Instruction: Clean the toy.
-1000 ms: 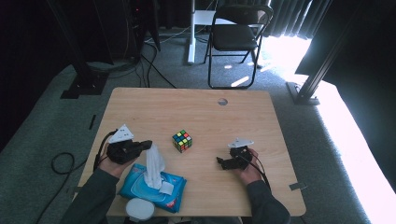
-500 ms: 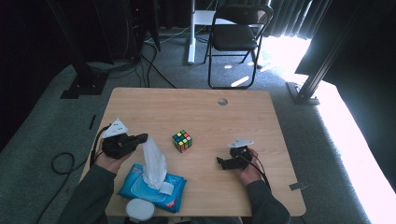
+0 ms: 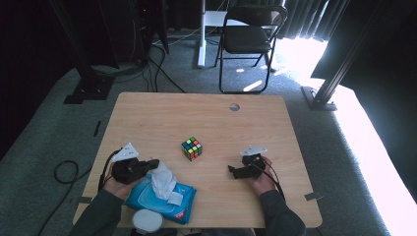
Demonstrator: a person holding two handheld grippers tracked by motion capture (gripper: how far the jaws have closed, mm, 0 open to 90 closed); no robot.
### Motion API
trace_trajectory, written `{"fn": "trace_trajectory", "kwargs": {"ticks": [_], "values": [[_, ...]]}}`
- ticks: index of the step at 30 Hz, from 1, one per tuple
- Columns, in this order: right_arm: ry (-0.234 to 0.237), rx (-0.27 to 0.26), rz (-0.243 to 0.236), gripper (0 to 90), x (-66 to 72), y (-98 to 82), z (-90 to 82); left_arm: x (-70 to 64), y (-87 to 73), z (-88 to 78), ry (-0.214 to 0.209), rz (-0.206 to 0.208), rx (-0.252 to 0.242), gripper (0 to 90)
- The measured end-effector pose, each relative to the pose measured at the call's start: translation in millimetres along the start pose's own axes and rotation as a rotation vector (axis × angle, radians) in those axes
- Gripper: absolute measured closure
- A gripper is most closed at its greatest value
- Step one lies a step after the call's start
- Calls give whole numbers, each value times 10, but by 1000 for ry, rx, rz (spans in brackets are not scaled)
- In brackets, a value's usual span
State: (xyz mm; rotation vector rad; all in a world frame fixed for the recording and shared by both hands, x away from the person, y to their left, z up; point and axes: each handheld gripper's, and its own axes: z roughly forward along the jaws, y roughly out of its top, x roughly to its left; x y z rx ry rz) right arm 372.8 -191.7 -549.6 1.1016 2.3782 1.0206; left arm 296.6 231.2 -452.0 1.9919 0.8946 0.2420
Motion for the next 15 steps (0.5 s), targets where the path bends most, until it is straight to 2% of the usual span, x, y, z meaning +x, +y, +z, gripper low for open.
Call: {"fn": "trace_trajectory", "kwargs": {"ticks": [9, 11, 12, 15], "values": [[0, 0, -1, 127, -1, 0, 0, -148, -188, 18, -40, 3, 51, 847], [0, 0, 0, 127, 0, 0, 0, -169, -202, 26, -42, 4, 60, 785], [0, -1, -1, 127, 0, 0, 1, -182, -214, 40, -53, 7, 65, 785], [0, 0, -1, 127, 0, 0, 0, -190, -225, 73, -70, -2, 75, 628]]}}
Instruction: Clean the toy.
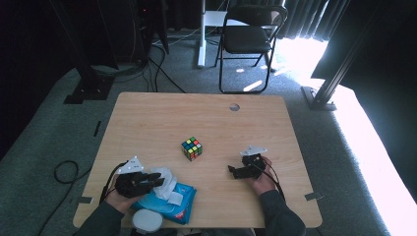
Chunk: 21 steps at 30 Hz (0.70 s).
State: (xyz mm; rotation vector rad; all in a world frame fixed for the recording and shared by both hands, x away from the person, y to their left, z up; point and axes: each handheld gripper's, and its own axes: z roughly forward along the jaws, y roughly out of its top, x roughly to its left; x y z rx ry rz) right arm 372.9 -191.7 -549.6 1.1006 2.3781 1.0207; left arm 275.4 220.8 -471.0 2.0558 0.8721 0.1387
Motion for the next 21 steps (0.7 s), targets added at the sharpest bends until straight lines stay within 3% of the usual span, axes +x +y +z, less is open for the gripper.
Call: {"fn": "trace_trajectory", "kwargs": {"ticks": [6, 12, 15, 19, 21], "values": [[0, 0, 1, 127, 0, 0, 0, -24, 22, 72, -24, -1, 16, 477], [0, 0, 0, 127, 0, 0, 0, -39, 34, 185, -8, 5, 62, 457], [0, 1, 1, 127, 0, 0, -1, -37, 43, 185, 20, 9, 76, 540], [0, 0, 1, 127, 0, 0, 0, -48, 52, 181, 79, 38, 90, 717], [0, 0, 1, 127, 1, 0, 0, -49, 53, 174, 85, 44, 86, 804]]}}
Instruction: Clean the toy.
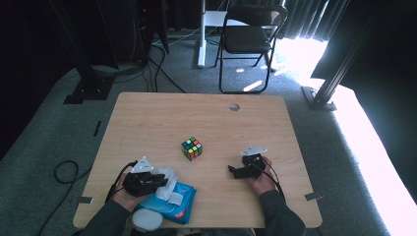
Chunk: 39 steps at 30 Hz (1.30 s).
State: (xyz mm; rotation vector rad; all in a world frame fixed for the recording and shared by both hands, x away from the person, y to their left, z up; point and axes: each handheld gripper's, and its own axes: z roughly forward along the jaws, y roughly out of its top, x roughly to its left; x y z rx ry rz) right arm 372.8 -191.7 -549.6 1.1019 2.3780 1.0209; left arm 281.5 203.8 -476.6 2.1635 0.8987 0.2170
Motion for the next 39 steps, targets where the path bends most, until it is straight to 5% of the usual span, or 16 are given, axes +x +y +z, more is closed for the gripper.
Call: {"fn": "trace_trajectory", "kwargs": {"ticks": [9, 19, 29, 39], "values": [[0, 0, 0, 127, 0, 0, 0, 56, 28, -92, 50, -9, -46, 888], [0, 0, -1, 127, -1, 0, 0, 286, 74, -345, 133, -96, -137, 887], [0, 0, 0, 127, 0, 0, 0, 252, -153, -335, 132, -109, -71, 870], [0, 0, -1, 127, -1, 0, 0, 183, -215, -285, 62, -107, -70, 484]]}}
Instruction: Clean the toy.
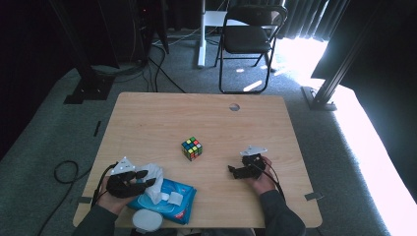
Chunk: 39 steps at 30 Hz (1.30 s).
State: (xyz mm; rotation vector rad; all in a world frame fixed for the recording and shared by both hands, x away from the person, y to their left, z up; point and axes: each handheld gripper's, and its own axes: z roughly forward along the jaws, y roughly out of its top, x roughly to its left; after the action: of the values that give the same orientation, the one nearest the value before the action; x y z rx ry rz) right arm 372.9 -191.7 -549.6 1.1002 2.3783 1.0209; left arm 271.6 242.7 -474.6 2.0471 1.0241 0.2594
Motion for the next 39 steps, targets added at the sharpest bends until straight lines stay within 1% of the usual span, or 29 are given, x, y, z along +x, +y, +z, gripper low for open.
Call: {"fn": "trace_trajectory", "kwargs": {"ticks": [3, 4, 6, 7, 8, 10, 11, 13, 14, 15, 16, 18, 19, 21, 22, 24, 25, 30, 31, 32, 34, 39], "values": [[0, 0, 0, 127, 0, 0, 0, 3, -11, 35, 2, -1, 7, 419], [0, 0, 1, 127, 1, 0, 0, 2, -13, 42, 2, 4, 8, 401], [0, 0, 1, 127, 1, 0, 0, -8, -13, 54, 9, 21, 16, 389], [0, 0, 1, 127, 1, 0, 0, -8, -13, 54, 9, 21, 16, 386], [0, 1, 1, 127, 1, 0, 0, -19, -14, 63, 19, 35, 24, 386], [0, 0, 0, 127, 0, 0, 0, -28, -9, 72, 38, 43, 32, 399], [0, 0, 1, 127, 1, 0, 0, -28, -4, 72, 47, 42, 39, 437], [0, 0, 0, 127, 0, 0, 0, -24, 2, 71, 47, 36, 42, 460], [0, 0, 0, 127, 0, 0, 0, -12, 10, 60, 96, 34, 49, 460], [0, 0, 0, 127, 0, 0, 0, 2, 8, 57, 89, 19, 44, 624], [0, 0, 0, 127, 0, 0, 0, 20, 7, 52, 90, 11, 43, 632], [0, 0, 0, 127, 0, 0, 0, 4, 12, 54, 115, 35, 52, 702], [0, 0, 0, 127, 0, 0, 0, -11, 20, 58, 129, 50, 59, 710], [0, 1, 1, 127, 1, 0, 0, -24, 32, 64, 153, 60, 66, 756], [0, 0, 1, 127, 1, 0, 0, -14, 32, 62, 159, 58, 65, 793], [0, 1, 1, 127, 1, 0, 0, 25, 23, 55, 148, 37, 53, 850], [0, 0, 0, 127, 0, 0, 0, 41, 21, 51, 142, 30, 49, 857], [0, 1, 1, 127, 1, 0, 0, 117, 56, 26, 166, -1, 20, 875], [0, 1, 1, 127, 1, 0, 0, 117, 56, 26, 166, -1, 20, 876], [0, 0, 0, 127, 0, 0, 0, 160, 97, -11, 178, -11, -2, 876], [0, 1, 0, 127, 0, 1, 0, 191, 139, -53, 184, -20, -26, 877], [0, 0, -1, 127, 0, 0, 0, 237, 252, -135, 199, -20, -77, 878]]}}
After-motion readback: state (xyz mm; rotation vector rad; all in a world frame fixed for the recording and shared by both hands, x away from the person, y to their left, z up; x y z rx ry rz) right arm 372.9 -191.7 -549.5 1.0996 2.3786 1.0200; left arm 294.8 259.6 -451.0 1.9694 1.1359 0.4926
